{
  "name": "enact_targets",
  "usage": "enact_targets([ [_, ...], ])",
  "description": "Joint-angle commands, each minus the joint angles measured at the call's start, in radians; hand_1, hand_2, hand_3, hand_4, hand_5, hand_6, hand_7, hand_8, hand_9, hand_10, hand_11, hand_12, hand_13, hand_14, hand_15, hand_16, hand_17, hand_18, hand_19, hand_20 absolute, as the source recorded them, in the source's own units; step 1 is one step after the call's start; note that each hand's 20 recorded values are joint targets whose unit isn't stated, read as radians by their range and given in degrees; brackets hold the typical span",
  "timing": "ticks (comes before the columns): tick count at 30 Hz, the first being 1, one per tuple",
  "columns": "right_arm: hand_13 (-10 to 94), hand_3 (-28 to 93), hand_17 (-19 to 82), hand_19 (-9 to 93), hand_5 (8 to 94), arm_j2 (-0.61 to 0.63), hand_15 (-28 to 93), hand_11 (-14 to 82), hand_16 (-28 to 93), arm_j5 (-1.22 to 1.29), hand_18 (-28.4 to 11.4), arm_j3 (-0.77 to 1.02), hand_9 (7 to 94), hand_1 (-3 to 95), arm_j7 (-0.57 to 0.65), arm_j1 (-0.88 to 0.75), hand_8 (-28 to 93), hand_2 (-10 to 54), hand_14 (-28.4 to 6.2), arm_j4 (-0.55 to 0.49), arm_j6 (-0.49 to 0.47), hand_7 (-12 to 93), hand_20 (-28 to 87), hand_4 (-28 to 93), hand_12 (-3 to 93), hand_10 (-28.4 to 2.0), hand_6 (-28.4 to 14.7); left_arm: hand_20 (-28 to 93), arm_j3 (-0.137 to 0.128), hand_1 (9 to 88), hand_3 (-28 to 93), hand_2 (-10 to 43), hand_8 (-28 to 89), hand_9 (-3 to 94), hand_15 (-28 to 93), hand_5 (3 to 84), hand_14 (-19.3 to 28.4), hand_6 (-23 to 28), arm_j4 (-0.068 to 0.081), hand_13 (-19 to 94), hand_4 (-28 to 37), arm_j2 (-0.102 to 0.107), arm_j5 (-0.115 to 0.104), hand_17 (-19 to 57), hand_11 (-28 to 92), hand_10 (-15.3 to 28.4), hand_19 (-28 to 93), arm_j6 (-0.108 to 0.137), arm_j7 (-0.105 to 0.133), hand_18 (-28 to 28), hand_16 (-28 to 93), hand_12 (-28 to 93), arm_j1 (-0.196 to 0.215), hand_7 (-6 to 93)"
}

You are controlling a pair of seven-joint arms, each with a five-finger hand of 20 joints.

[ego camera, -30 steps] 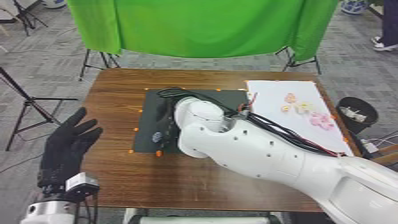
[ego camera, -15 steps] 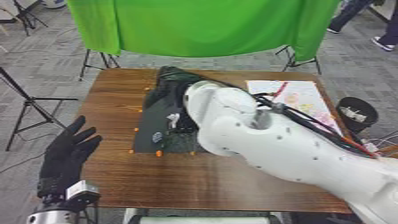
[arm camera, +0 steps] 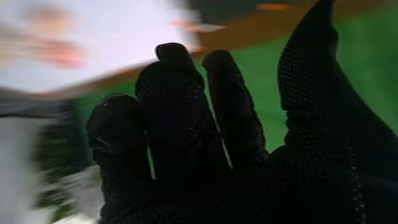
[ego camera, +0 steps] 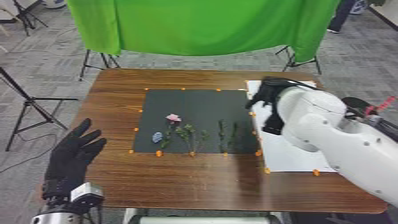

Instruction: Arrange flowers

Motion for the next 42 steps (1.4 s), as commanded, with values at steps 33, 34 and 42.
enact_targets([
  [33, 73, 73, 50, 93, 48.6, 0.155, 81, 14.5, 11, 0.061, -19.4, 0.100, 53.9, 40.2, 0.085, -0.100, -11, -5.1, -7.0, 0.190, 0.060, 17, 35, -24, 13.5, -19.5, -4.9, 16, 0.045, 29.2, 65, 7.2, -8, 33.1, 63, 37.2, 24.0, 8.9, 0.008, 21, -23.1, 0.013, 0.005, -10.1, 32, 18.5, 44, -0.019, 0.020, 19.3, -13, 12, -0.046, 11.6],
  [34, 73, 73, 50, 93, 48.5, 0.152, 81, 14.5, 11, 0.063, -19.4, 0.088, 53.9, 40.2, 0.083, -0.088, -11, -5.2, -7.0, 0.195, 0.060, 17, 35, -24, 13.5, -19.4, -4.8, 16, 0.047, 29.3, 65, 7.2, -8, 33.1, 63, 37.2, 24.0, 8.9, 0.008, 21, -23.1, 0.012, 0.005, -10.1, 32, 18.5, 44, -0.019, 0.022, 19.3, -13, 12, -0.046, 11.6],
  [42, 73, 73, 50, 93, 47.8, 0.153, 81, 14.9, 11, 0.081, -19.6, 0.086, 54.5, 40.6, 0.104, -0.091, -11, -5.4, -7.1, 0.212, 0.043, 18, 35, -24, 13.5, -19.2, -4.3, 16, 0.057, 29.3, 65, 7.3, -8, 33.1, 64, 37.2, 24.1, 8.9, 0.011, 21, -23.0, 0.018, -0.004, -10.1, 32, 18.5, 44, -0.020, 0.032, 19.2, -13, 12, -0.052, 11.6],
])
